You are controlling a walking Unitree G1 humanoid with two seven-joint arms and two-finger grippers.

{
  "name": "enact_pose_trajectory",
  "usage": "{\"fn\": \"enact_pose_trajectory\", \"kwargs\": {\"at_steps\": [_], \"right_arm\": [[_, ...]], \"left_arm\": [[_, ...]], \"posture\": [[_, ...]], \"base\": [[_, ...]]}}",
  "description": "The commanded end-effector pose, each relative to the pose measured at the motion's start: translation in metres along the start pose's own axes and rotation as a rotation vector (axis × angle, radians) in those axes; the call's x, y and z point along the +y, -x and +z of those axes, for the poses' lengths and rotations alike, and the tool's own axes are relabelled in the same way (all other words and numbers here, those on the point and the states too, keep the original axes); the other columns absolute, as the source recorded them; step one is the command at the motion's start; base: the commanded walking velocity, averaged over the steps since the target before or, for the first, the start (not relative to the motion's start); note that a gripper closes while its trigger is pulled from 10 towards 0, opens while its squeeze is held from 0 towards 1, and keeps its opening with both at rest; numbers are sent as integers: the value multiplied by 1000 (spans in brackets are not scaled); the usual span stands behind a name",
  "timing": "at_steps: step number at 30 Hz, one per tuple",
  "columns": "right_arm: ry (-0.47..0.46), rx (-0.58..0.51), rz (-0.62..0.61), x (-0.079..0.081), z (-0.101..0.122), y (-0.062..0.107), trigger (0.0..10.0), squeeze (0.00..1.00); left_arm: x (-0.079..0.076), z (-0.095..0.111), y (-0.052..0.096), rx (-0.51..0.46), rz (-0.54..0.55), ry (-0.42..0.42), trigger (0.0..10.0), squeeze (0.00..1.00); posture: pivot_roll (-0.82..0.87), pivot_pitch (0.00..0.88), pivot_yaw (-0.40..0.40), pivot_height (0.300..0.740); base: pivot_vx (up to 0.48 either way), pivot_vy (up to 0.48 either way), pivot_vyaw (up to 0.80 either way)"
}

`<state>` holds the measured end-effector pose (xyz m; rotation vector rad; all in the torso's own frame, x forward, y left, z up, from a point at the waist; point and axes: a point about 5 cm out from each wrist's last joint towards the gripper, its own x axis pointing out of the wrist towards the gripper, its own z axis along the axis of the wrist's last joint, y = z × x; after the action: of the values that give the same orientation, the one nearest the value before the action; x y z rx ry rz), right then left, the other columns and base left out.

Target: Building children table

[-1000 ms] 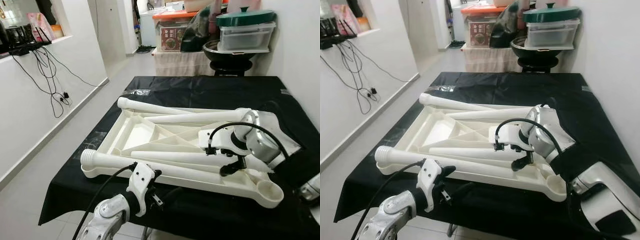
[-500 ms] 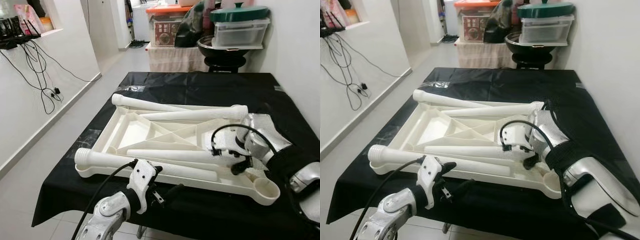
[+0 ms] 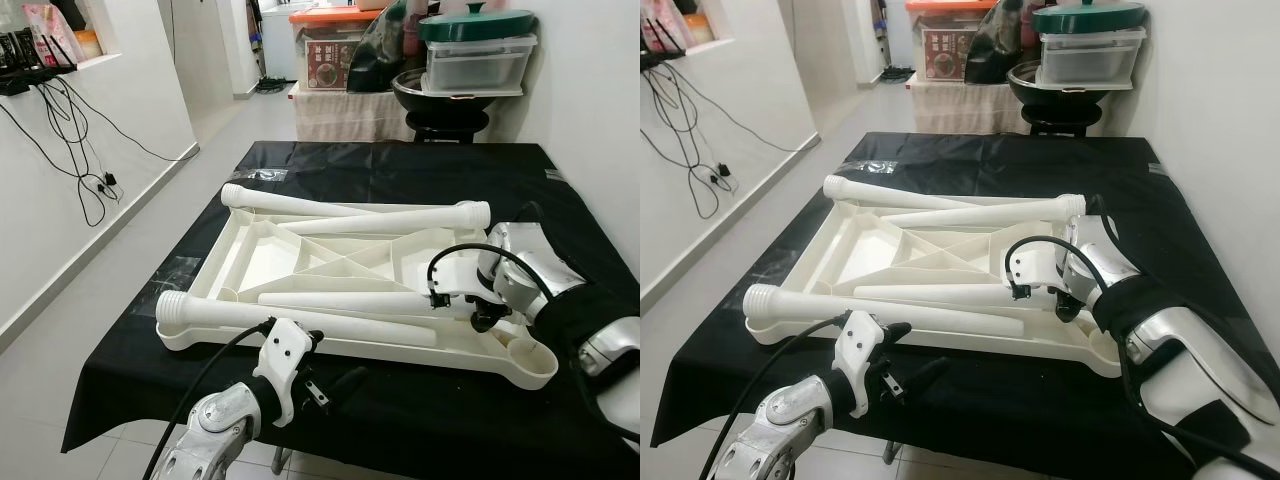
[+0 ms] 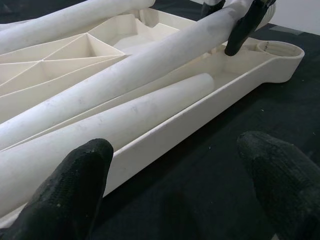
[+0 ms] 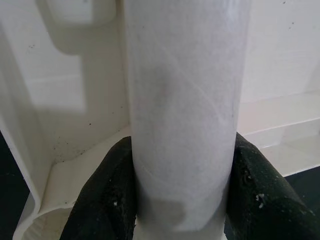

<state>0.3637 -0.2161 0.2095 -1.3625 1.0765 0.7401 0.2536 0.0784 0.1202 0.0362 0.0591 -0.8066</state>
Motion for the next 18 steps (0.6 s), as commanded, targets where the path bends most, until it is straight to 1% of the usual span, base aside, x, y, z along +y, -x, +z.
{"fn": "enact_pose_trajectory", "kwargs": {"at_steps": [1, 4, 5, 6, 7, 8, 9, 10, 11, 13, 14, 15, 16, 17, 18], "right_arm": [[15, -70, -28, -8, 5, 16, 0, 0], [13, -97, -17, -8, 5, 19, 0, 0], [-32, -184, -5, -11, 6, 27, 0, 0], [-63, -247, 3, -13, 5, 33, 0, 0], [-63, -247, 3, -13, 5, 33, 0, 0], [-82, -289, 8, -14, 5, 37, 0, 0], [-124, -327, -9, -18, 0, 42, 0, 0], [-124, -327, -9, -18, 0, 42, 0, 0], [-169, -360, -32, -21, -5, 46, 0, 0], [-263, -480, -65, -24, -12, 55, 0, 0], [-263, -480, -65, -24, -12, 55, 0, 0], [-301, -551, -83, -25, -11, 57, 0, 0], [-359, -700, -121, -27, -5, 62, 0, 0], [-359, -700, -121, -27, -5, 62, 0, 0], [-401, -815, -156, -28, 3, 64, 0, 0]], "left_arm": [[1, 3, 0, 2, -4, -15, 10000, 0], [1, 4, 0, -1, -5, -17, 10000, 0], [3, 7, 0, -12, -1, -20, 10000, 0], [4, 10, 0, -21, 2, -22, 10000, 0], [4, 10, 0, -21, 2, -22, 10000, 0], [4, 12, 0, -27, 4, -23, 10000, 0], [6, 15, 0, -37, 8, -29, 10000, 0], [6, 15, 0, -37, 8, -29, 10000, 0], [8, 20, 0, -50, 12, -36, 10000, 0], [12, 31, -2, -91, 31, -48, 10000, 0], [12, 31, -2, -91, 31, -48, 10000, 0], [14, 38, -3, -122, 46, -41, 10000, 0], [19, 51, -6, -183, 73, -21, 10000, 0], [19, 51, -6, -183, 73, -21, 10000, 0], [23, 62, -7, -230, 98, -15, 10000, 0]], "posture": [[-62, 17, 37, 740], [-59, 15, 36, 740], [-55, 13, 37, 740], [-55, 13, 37, 740], [-55, 13, 37, 740], [-52, 13, 38, 740], [-49, 11, 42, 740], [-49, 11, 42, 740], [-47, 9, 46, 740], [-45, 7, 49, 740], [-45, 7, 49, 740], [-45, 6, 49, 740], [-41, 7, 50, 740], [-41, 7, 50, 740], [-41, 4, 53, 740]], "base": [[0, 0, 0], [0, 0, 0], [0, 0, 0], [0, 0, 0], [0, 0, 0], [0, 0, 0], [0, 0, 0], [0, 0, 0], [0, 0, 0], [0, 0, 0], [0, 0, 0], [0, 0, 0], [0, 0, 0], [0, 0, 0], [0, 0, 0]]}}
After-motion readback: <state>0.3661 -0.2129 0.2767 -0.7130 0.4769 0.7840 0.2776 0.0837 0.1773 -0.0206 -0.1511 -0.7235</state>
